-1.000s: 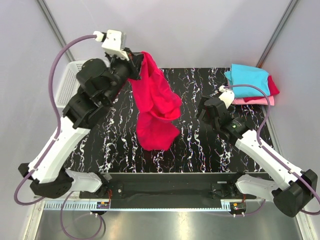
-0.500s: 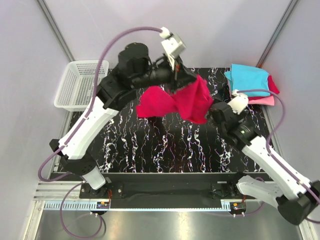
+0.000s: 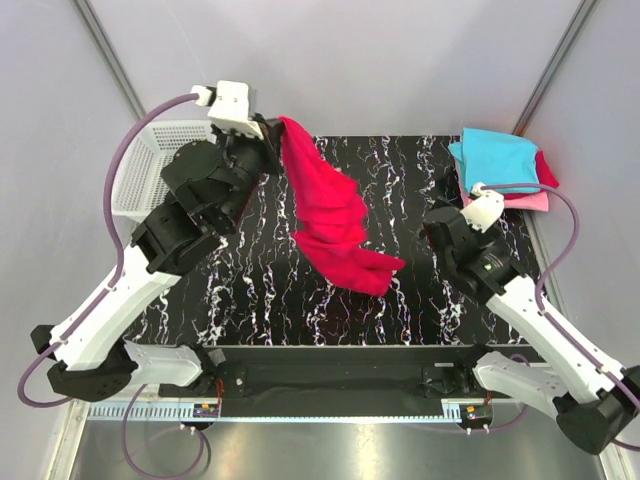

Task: Fold and stack the t-shirts
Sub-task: Move the tshirt to the center of the board, then flatten the tshirt out

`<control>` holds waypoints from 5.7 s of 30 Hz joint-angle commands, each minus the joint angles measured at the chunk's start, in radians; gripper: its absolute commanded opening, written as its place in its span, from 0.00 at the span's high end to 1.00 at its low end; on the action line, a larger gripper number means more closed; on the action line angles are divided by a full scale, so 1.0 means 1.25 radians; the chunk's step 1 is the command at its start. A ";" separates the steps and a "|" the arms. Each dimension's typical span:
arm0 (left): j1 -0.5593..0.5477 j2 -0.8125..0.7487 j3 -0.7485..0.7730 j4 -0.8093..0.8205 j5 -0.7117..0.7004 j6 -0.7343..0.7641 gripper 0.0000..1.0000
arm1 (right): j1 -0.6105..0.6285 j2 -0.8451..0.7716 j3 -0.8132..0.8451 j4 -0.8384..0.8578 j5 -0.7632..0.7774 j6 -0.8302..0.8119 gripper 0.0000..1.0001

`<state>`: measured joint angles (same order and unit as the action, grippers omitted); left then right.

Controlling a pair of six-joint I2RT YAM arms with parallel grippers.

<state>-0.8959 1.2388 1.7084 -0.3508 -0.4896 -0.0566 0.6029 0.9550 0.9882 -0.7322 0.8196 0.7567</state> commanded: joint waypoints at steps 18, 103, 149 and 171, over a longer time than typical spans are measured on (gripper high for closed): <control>0.010 0.112 0.172 0.057 -0.152 0.070 1.00 | -0.003 0.069 0.014 0.048 -0.051 -0.026 0.00; 0.078 -0.092 -0.760 -0.494 -0.082 -1.052 0.01 | -0.012 0.153 -0.097 0.280 -0.430 -0.063 0.21; 0.255 -0.094 -0.918 -0.392 -0.043 -0.992 0.40 | -0.012 0.246 -0.080 0.250 -0.420 -0.037 0.20; 0.271 -0.068 -0.921 -0.372 -0.024 -0.979 0.44 | -0.015 0.269 -0.060 0.239 -0.403 -0.040 0.20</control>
<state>-0.5667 1.1622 0.5495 -0.8398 -0.5224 -1.2800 0.5911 1.3102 0.8730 -0.4335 0.2794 0.7048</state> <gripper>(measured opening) 0.558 0.801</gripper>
